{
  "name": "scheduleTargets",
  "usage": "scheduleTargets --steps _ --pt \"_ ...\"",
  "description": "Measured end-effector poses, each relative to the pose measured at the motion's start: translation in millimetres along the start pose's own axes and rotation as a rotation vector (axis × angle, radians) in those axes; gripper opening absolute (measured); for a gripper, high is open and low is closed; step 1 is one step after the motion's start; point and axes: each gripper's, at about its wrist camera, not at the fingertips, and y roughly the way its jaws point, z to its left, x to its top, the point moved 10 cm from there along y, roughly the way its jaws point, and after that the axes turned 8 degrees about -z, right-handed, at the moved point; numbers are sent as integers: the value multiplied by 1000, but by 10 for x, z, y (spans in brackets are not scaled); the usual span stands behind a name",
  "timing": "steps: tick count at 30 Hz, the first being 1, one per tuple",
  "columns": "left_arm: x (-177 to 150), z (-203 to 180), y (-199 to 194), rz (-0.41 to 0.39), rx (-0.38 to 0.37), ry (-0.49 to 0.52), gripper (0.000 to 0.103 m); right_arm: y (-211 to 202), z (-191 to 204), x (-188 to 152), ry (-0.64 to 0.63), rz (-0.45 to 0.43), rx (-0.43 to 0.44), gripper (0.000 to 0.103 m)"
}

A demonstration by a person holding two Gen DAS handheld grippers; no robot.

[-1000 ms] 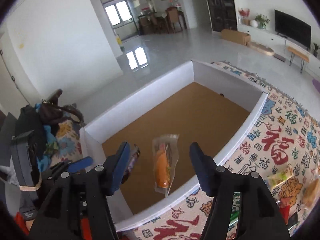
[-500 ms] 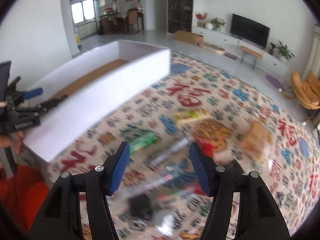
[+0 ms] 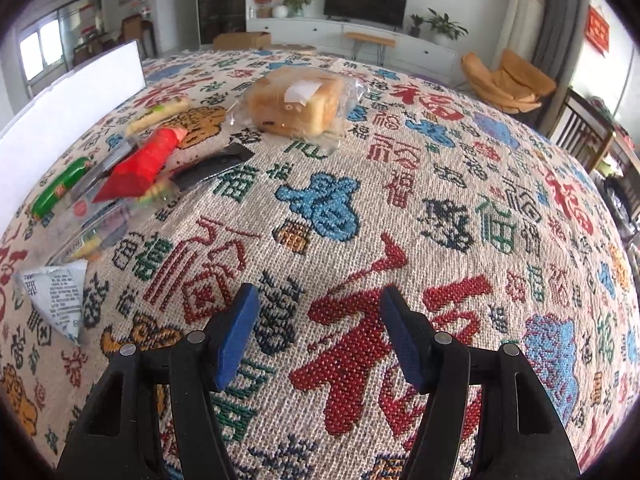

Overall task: Organize snacks
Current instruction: 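Bring both open tools back over the snack pile on the table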

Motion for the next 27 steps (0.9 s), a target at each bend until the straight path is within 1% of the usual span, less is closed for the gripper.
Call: scheduleTargets --steps 1,3,4,5,6,8,10,12,13,15,16,17,21,23,25,27 --pt "-27 -82 -79 -1 -34 -44 98 37 8 25 10 5 3 69" --pt "-162 -274 -181 26 -117 -136 100 104 7 52 37 5 -3 73" --pt "-259 -402 -187 57 -164 -169 101 127 -9 71 58 1 -4 74" --pt "-378 -563 -166 103 -209 -171 101 143 -29 67 81 -7 -6 75" --pt "-513 -732 -129 155 -246 -153 101 155 -35 60 90 -8 -11 78" --pt "-765 -1066 -73 233 -311 -88 101 166 -44 60 91 -8 -17 79" --pt "-1018 -1400 2 321 -371 10 101 162 -45 53 98 -8 -12 79" --pt "-1289 -1629 96 413 -387 116 101 165 -47 54 96 -7 -16 80" --pt "-1414 -1715 169 467 -395 152 101 163 -55 50 95 -7 -19 81" --pt "-1667 -1864 307 588 -426 187 100 153 -59 41 96 -7 -20 81" --pt "-1729 -1901 379 612 -431 190 100 152 -59 40 95 -7 -20 81" --pt "-1723 -1929 450 592 -420 203 101 153 -60 40 95 -7 -20 81" --pt "-1592 -2024 733 524 -430 205 103 153 -63 40 95 -7 -20 81" --pt "-1522 -2071 863 493 -443 202 103 155 -66 39 95 -7 -20 81" --pt "-1467 -2103 996 482 -447 197 103 153 -58 40 95 -7 -20 81" --pt "-1420 -2152 1082 443 -478 210 103 152 -58 40 95 -7 -20 81"
